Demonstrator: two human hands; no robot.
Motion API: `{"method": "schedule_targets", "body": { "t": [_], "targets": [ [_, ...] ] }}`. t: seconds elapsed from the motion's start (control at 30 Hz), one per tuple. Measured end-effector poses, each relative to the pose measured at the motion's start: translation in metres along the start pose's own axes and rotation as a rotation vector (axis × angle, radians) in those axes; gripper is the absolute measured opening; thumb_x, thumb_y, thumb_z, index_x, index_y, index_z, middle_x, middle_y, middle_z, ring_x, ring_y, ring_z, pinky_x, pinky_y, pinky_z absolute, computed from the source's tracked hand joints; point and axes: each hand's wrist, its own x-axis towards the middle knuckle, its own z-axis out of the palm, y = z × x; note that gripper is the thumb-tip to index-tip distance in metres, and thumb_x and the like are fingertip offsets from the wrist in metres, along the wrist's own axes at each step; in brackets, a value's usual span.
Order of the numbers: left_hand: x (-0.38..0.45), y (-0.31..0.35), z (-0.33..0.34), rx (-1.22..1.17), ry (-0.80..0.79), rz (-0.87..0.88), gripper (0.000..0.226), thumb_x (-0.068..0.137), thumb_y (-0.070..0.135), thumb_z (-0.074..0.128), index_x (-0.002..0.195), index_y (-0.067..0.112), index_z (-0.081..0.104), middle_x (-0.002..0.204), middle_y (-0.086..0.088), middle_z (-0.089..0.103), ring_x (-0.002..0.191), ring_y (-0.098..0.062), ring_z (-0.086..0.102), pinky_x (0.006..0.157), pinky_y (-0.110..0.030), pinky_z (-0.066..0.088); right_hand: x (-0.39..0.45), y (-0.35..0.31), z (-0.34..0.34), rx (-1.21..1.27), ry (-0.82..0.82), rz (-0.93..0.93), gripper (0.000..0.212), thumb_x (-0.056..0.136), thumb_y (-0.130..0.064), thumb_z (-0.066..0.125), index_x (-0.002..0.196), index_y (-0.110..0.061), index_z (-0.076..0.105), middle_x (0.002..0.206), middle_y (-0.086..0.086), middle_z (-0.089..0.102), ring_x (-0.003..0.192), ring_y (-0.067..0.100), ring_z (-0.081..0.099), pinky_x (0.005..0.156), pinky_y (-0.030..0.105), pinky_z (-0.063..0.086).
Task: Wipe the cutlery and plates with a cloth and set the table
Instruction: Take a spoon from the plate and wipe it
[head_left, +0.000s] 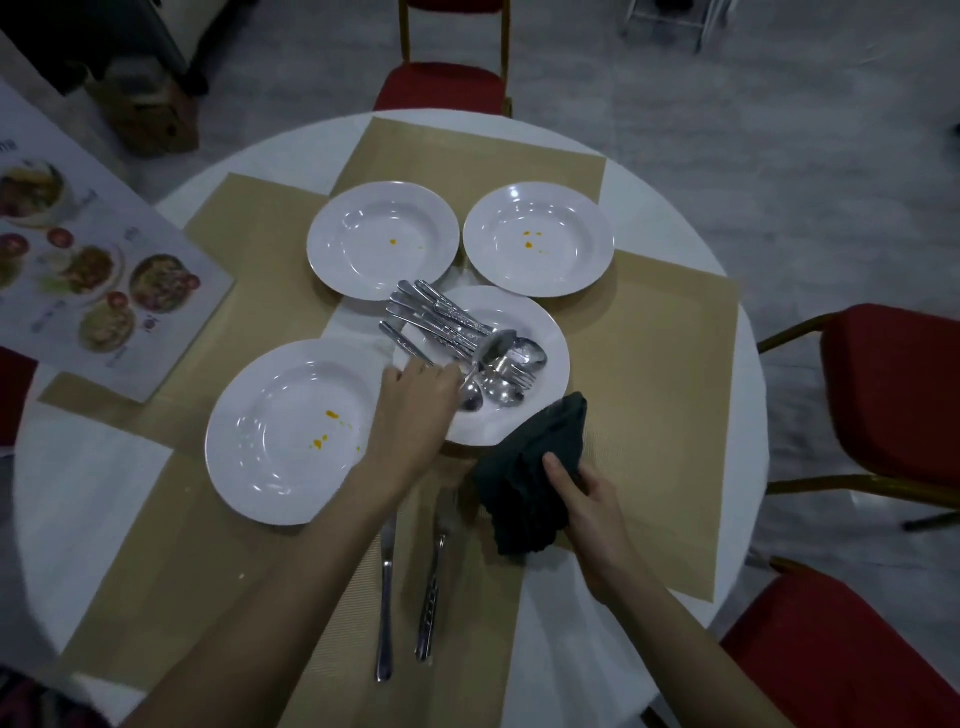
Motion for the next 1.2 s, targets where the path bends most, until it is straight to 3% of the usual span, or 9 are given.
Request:
{"method": "schedule_targets", "body": {
  "t": [0.1,0.17,0.23,0.4,0.57,0.7,0.87,1.03,1.2],
  "targets": [
    [-0.052,0.028,-0.008,-0.641,-0.208,-0.230,0.015,0.097,0.028,0.053,0.087,0.018,0.058,0.071,0.004,0.063,0.066,-0.012,0.057,0.063,-0.030,0.043,-0.007,0.006,0.008,0.012,0.000,-0.005,0.039,0.090,-0.042,0.062,0.120,-0.017,0.064,0.115,0.002,0.071,0.108,0.019,0.066,0.094,0.042,0.053],
    [-0.086,0.045,-0.002,-0.861,-0.222,-0.363,0.016,0.097,0.025,0.053,0.084,0.017,0.057,0.066,0.001,0.062,0.057,-0.004,0.054,0.058,-0.021,0.041,-0.014,0.011,0.013,0.033,-0.006,-0.010,0.036,0.091,-0.037,0.060,0.119,-0.014,0.065,0.113,0.004,0.071,0.108,0.020,0.067,0.095,0.041,0.053],
    [-0.113,0.059,0.005,-1.001,-0.187,-0.501,0.016,0.098,0.019,0.051,0.085,0.013,0.059,0.064,-0.003,0.060,0.054,-0.006,0.051,0.056,-0.026,0.040,-0.021,0.017,0.016,0.065,-0.012,0.003,0.034,0.093,-0.034,0.058,0.119,-0.014,0.065,0.113,0.005,0.072,0.108,0.021,0.067,0.095,0.040,0.052],
    [-0.148,0.076,0.011,-0.976,-0.172,-0.548,0.015,0.097,0.018,0.051,0.085,0.014,0.058,0.067,0.001,0.063,0.060,-0.014,0.058,0.054,-0.037,0.044,-0.035,0.035,0.019,0.154,0.017,0.026,0.028,0.096,-0.025,0.055,0.120,-0.013,0.064,0.113,0.006,0.072,0.105,0.021,0.068,0.090,0.034,0.055],
    [-0.172,0.084,0.001,-1.088,-0.291,-0.514,0.017,0.098,0.021,0.051,0.086,0.015,0.060,0.064,0.005,0.059,0.056,-0.002,0.053,0.053,-0.016,0.041,-0.033,0.046,0.021,0.048,0.077,0.002,0.025,0.093,-0.020,0.062,0.113,-0.005,0.065,0.104,0.012,0.073,0.099,0.028,0.069,0.084,0.038,0.057],
    [-0.179,0.082,-0.005,-1.277,-0.268,-0.607,0.018,0.098,0.017,0.050,0.089,0.008,0.063,0.057,0.001,0.055,0.044,-0.008,0.046,0.043,-0.018,0.036,-0.025,0.043,0.025,-0.044,0.148,-0.012,0.024,0.092,-0.019,0.064,0.103,0.002,0.066,0.094,0.014,0.074,0.086,0.025,0.071,0.063,0.024,0.056],
    [-0.178,0.084,-0.007,-1.190,-0.211,-0.617,0.018,0.097,0.018,0.052,0.092,0.014,0.068,0.057,0.008,0.057,0.051,-0.001,0.050,0.050,-0.015,0.039,-0.011,0.029,0.019,-0.061,0.192,-0.037,0.025,0.089,-0.018,0.067,0.107,-0.001,0.066,0.101,0.012,0.073,0.090,0.021,0.071,0.071,0.025,0.058],
    [-0.179,0.084,-0.003,-1.143,-0.093,-0.698,0.025,0.099,0.016,0.048,0.076,0.013,0.058,0.059,0.007,0.052,0.052,0.000,0.046,0.051,-0.016,0.037,-0.036,0.046,0.033,-0.109,0.022,0.033,0.028,0.088,-0.022,0.068,0.108,-0.002,0.067,0.095,0.011,0.075,0.088,0.022,0.072,0.068,0.026,0.057],
    [-0.177,0.083,-0.004,-1.085,-0.203,-0.608,0.022,0.098,0.014,0.049,0.080,0.010,0.061,0.056,0.005,0.053,0.050,0.001,0.048,0.051,-0.013,0.039,-0.021,0.044,0.026,-0.030,0.208,0.073,0.025,0.089,-0.019,0.068,0.106,-0.001,0.067,0.094,0.013,0.074,0.087,0.024,0.071,0.063,0.024,0.055]
  ]
}}
